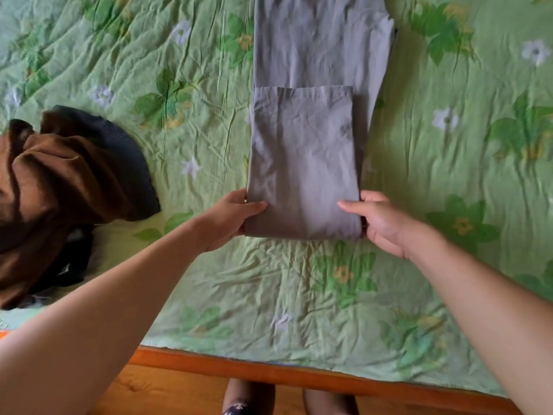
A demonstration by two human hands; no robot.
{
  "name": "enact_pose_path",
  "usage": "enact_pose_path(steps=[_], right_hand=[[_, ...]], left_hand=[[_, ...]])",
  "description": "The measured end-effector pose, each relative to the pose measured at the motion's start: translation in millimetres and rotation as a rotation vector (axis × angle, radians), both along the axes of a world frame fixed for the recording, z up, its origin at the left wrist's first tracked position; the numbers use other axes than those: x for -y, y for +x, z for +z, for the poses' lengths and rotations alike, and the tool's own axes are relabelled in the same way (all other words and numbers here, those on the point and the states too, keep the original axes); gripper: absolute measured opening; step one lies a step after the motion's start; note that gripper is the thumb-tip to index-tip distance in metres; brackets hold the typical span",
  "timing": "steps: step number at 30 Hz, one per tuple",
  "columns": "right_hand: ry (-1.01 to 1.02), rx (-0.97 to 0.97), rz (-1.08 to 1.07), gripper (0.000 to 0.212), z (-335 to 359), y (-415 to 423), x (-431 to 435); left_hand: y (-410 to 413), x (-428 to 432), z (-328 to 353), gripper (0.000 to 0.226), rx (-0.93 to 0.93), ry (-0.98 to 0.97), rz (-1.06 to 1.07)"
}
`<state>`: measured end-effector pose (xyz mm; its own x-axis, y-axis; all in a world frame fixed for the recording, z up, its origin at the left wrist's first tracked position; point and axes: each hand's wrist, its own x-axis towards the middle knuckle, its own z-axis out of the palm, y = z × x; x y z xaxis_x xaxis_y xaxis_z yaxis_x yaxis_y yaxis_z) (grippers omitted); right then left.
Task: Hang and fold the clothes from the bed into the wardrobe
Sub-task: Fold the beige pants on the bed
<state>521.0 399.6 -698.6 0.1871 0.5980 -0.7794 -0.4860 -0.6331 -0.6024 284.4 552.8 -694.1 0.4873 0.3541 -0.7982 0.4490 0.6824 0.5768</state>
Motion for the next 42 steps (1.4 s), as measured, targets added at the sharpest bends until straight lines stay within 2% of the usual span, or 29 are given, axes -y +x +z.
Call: enact_pose_path(steps=[3, 5, 7, 9, 13, 19, 25, 28, 31, 33, 36, 38, 42], right_hand=[[-0.122, 0.366, 0.213, 0.020, -9, -13, 9], [-0.074, 0.499, 0.185, 0.020, -9, -22, 8], [0.009, 0.552, 0.137, 0.015, -7, -23, 4], [0.018, 0.542, 0.167, 0.014, -8, -21, 5], [-0.186, 0.406, 0.357, 0.025, -19, -19, 22], [-0.364, 0.128, 0.287, 0.011, -11, -39, 52], [-0.482, 0.094, 0.326, 0.030, 4, -63, 75], [-0.434, 0.103, 0.293, 0.036, 10, -49, 46], [-0.262, 0.123, 0.043, 0.039, 4, -18, -7], [-0.157, 0.161, -0.053, 0.028, -2, -1, -45], [-0.163, 0.326, -0.042, 0.017, -13, 7, -74], [-0.135, 0.399, -0.007, 0.009, -7, 9, -80], [0.063, 0.438, -0.109, 0.014, 23, 50, -132]], left_hand=[[0, 10, -7, 0.033, -0.098, 0.017, -0.031], [3, 12, -9, 0.031, -0.132, 0.046, -0.041], [3, 9, -8, 0.030, -0.141, 0.067, -0.027], [-1, 6, -10, 0.030, -0.140, 0.077, -0.015], [-16, 22, -13, 0.026, -0.192, 0.095, -0.103], [-40, 53, -13, 0.020, -0.221, 0.000, -0.152], [-55, 79, -4, 0.017, -0.273, -0.059, -0.260], [-37, 49, 1, 0.014, -0.226, 0.035, -0.191], [1, -1, 0, 0.019, -0.173, 0.163, -0.069], [28, -27, -2, 0.021, -0.190, 0.272, -0.016], [54, -43, -5, 0.006, -0.245, 0.420, 0.018], [61, -49, 0, 0.003, -0.231, 0.416, 0.020], [86, -104, 26, 0.000, -0.034, 0.390, 0.167]])
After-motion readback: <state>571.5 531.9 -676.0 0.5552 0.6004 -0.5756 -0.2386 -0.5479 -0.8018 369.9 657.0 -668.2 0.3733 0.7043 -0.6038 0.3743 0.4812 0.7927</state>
